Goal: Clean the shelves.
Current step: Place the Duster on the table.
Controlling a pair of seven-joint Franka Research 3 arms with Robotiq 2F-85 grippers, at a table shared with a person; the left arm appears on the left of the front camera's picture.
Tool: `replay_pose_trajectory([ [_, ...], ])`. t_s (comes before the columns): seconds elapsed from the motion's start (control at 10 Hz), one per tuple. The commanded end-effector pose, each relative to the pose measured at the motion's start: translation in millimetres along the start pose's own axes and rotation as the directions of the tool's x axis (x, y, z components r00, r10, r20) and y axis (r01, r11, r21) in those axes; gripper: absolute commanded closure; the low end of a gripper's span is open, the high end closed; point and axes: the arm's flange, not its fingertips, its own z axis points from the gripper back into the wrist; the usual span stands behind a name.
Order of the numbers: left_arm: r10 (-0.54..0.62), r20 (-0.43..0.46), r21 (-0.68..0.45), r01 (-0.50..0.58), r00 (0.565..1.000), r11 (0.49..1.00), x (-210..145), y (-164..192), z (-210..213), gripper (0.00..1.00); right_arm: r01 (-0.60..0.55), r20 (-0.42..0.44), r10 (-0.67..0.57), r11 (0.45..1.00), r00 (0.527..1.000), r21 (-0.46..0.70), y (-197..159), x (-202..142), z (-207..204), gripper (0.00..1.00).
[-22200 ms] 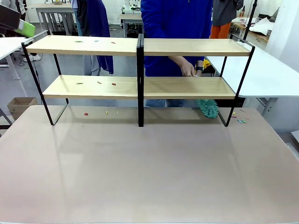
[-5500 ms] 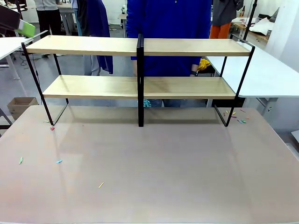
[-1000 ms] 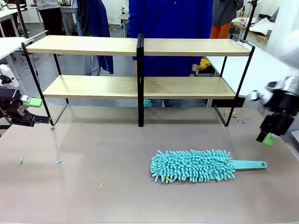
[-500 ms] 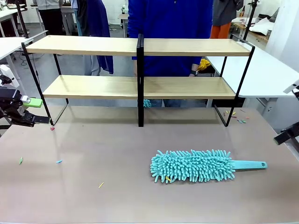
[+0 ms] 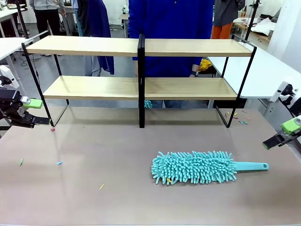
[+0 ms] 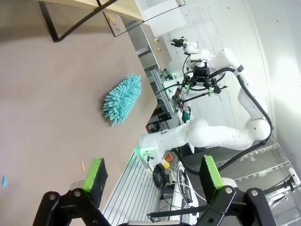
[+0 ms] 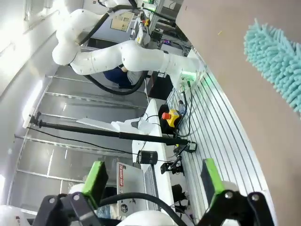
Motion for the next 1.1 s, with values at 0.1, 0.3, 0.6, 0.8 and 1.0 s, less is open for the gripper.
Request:
replay_pose_trajectory([
  [0.1, -0.024, 0.019, -0.024, 0.025, 1.000, 0.999, -0.6, -1.0, -1.8, 0.00, -0.038, -0.009, 0.038, 0.999, 0.999, 0.012, -1.7, -4.7, 7.4, 0.00],
  [0.3, -0.024, 0.019, -0.024, 0.025, 1.000, 0.999, -0.6, -1.0, -1.8, 0.00, -0.038, -0.009, 0.038, 0.999, 0.999, 0.012, -1.7, -4.7, 7.4, 0.00],
  [0.6, -0.024, 0.019, -0.024, 0.025, 1.000, 0.999, -0.6, -1.0, -1.8, 0.00, -0.038, -0.009, 0.038, 0.999, 0.999, 0.012, -1.7, -4.7, 7.4, 0.00],
  [0.8, -0.024, 0.019, -0.024, 0.025, 1.000, 0.999, -0.6, -1.0, -1.8, 0.00, -0.038, -0.009, 0.038, 0.999, 0.999, 0.012, -1.7, -4.7, 7.4, 0.00],
  [1.0, -0.024, 0.019, -0.024, 0.025, 1.000, 0.999, -0.6, -1.0, -1.8, 0.00, -0.038, -0.009, 0.038, 0.999, 0.999, 0.012, -1.7, -4.7, 7.4, 0.00],
])
